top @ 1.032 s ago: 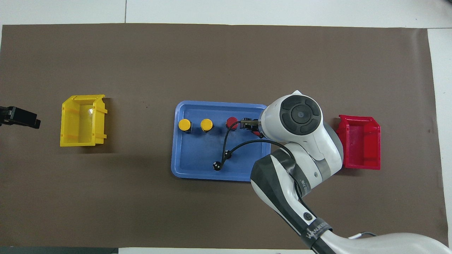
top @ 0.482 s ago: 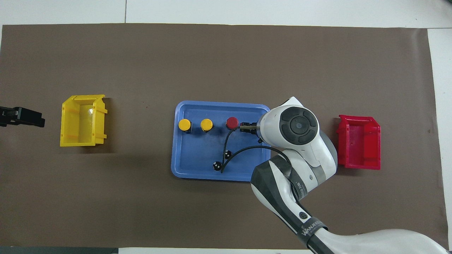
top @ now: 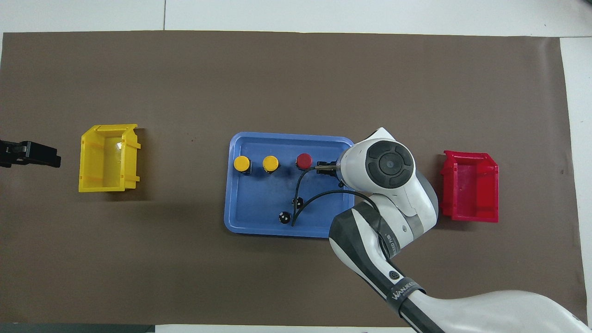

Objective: Sort red and yellow buttons by color
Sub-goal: 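Reach the right gripper to the red button farthest from the yellow bin and grasp, then carry the red button into the red bin while the left gripper grasps a yellow button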

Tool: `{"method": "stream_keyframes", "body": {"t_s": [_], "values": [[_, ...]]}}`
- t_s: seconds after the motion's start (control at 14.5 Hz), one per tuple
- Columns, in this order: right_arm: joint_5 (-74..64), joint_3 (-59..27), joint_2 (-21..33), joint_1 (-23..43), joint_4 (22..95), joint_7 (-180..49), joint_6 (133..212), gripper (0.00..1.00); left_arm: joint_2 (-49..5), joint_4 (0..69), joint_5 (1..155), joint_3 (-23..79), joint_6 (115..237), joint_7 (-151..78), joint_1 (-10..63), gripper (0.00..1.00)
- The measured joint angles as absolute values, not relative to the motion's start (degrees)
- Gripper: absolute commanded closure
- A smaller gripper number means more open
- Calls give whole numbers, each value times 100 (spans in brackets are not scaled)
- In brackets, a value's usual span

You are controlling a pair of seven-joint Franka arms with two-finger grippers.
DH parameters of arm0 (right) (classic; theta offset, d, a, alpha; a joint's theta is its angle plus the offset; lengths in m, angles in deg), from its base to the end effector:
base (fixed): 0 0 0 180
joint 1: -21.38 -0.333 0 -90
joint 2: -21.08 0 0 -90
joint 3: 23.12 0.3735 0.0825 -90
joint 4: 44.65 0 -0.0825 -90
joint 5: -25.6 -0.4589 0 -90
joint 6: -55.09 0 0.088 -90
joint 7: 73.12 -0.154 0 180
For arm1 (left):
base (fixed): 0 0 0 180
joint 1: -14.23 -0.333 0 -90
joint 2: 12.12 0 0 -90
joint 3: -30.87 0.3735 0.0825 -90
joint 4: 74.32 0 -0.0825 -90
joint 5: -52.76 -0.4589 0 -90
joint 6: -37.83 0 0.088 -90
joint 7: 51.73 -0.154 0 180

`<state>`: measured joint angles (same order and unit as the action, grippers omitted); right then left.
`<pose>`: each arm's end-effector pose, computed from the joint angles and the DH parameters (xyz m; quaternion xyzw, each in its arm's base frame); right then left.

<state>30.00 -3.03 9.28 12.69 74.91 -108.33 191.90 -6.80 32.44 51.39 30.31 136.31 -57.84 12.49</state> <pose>0.5801 0.3123 0.3035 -0.9979 0.0348 -0.0424 0.0350 0.5934 0.0154 0.5441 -0.9986 0.0450 0.0266 0.0106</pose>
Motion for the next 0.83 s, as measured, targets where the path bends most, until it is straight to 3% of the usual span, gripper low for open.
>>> {"method": "stream_keyframes", "body": {"t_s": [0.14, 0.28, 0.41, 0.55, 0.83], "values": [[3033, -297, 900, 1269, 7490, -10824, 19200, 73, -654, 3276, 5139, 3031, 13650, -5783, 1249, 0], [3039, -298, 895, 1271, 7462, -10822, 19206, 84, -651, 3281, 5139, 3029, 13714, -5782, 1249, 0], [3041, -312, 876, 1283, 7299, -10822, 19166, 84, -651, 3287, 5141, 3006, 13842, -5766, 1273, 0], [3043, -335, 848, 1311, 6821, -10822, 18632, 84, -654, 3303, 5204, 2979, 13968, -5365, 1600, 0], [3063, -343, 995, 1929, 5871, -10477, 17092, 84, -869, 3468, 5226, 2898, 14563, -3241, 3275, 1]]}}
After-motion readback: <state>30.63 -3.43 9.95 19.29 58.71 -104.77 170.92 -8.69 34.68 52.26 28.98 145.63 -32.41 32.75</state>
